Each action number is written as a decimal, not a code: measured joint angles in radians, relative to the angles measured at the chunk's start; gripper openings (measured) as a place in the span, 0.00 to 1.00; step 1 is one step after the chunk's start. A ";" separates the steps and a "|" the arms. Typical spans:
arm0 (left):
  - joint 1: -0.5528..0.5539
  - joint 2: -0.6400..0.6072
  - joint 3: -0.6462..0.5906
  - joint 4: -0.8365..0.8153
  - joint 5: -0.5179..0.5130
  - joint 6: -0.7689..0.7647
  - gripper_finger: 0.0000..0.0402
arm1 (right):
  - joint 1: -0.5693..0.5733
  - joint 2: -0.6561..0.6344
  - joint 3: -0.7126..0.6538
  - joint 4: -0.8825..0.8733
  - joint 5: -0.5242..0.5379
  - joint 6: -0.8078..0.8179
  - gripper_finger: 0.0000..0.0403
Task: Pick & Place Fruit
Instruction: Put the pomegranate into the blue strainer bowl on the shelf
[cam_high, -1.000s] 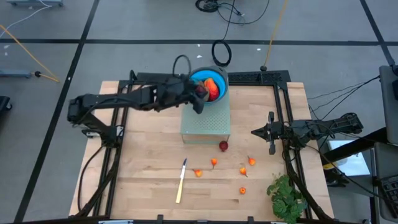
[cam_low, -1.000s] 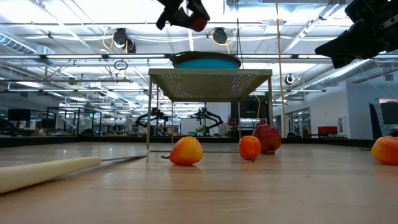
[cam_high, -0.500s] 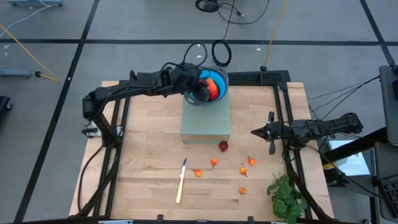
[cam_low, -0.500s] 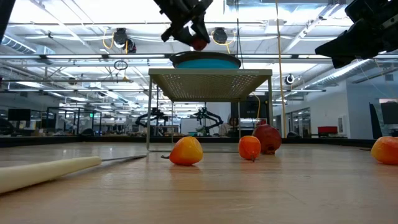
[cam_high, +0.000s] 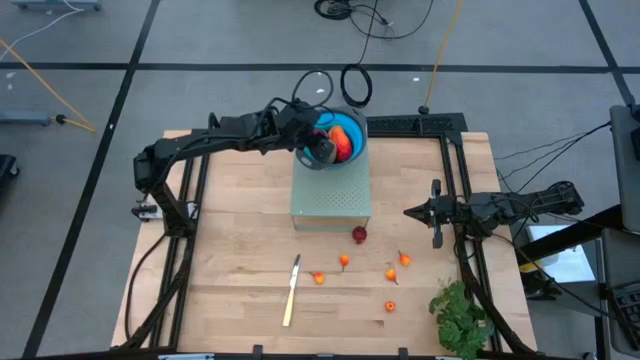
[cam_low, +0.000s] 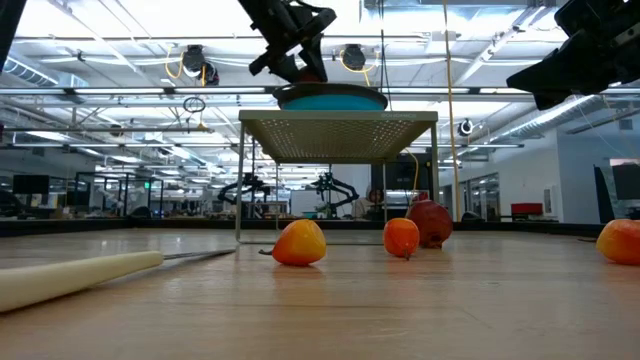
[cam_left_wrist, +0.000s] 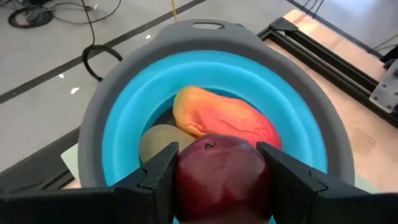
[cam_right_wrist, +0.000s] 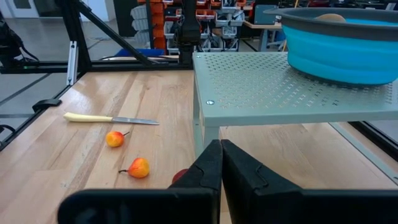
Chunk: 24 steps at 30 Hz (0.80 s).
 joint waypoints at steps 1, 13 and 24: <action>0.001 0.000 -0.003 0.000 0.000 -0.012 0.47 | 0.000 0.000 0.000 0.000 0.000 -0.001 0.00; 0.012 0.000 -0.090 0.020 0.001 -0.113 0.47 | 0.000 0.000 0.000 0.000 0.000 0.000 0.00; 0.013 -0.001 -0.102 0.040 0.008 -0.115 0.47 | 0.000 0.000 0.000 0.000 0.000 0.000 0.00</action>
